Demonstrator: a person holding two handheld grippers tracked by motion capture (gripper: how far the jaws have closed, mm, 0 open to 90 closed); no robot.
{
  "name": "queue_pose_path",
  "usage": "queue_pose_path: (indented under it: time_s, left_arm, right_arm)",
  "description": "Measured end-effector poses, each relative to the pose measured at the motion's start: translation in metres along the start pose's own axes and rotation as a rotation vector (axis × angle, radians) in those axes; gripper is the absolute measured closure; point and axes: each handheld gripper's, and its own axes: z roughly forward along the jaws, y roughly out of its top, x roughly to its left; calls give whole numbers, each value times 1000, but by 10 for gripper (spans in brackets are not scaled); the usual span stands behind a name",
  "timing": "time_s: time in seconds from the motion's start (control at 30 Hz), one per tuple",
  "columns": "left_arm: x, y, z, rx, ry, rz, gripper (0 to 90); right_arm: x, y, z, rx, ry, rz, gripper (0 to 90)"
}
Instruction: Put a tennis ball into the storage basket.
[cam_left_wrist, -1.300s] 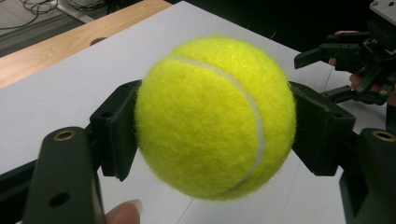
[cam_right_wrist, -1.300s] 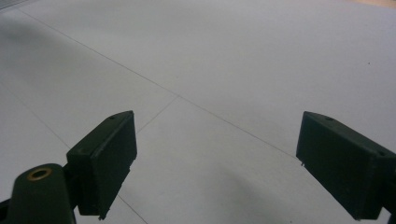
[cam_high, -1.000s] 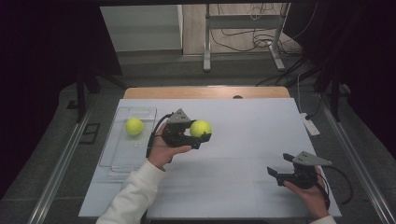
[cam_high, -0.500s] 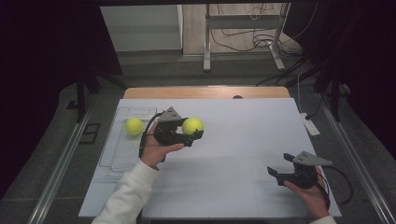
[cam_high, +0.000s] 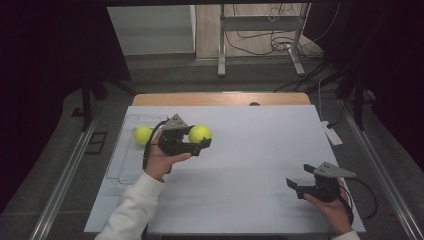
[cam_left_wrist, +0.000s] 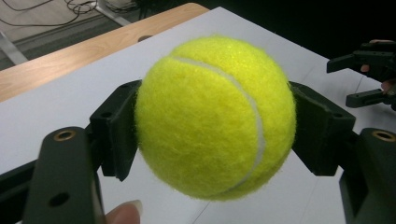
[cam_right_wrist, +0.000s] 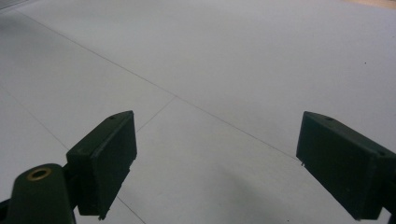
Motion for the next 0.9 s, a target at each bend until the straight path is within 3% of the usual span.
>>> queue_pose_path:
  time_s: [0.9]
  left_arm:
    - [18, -14, -22, 7, 92, -23, 267]
  right_arm:
    - [0, 0, 1, 5, -3, -9, 125]
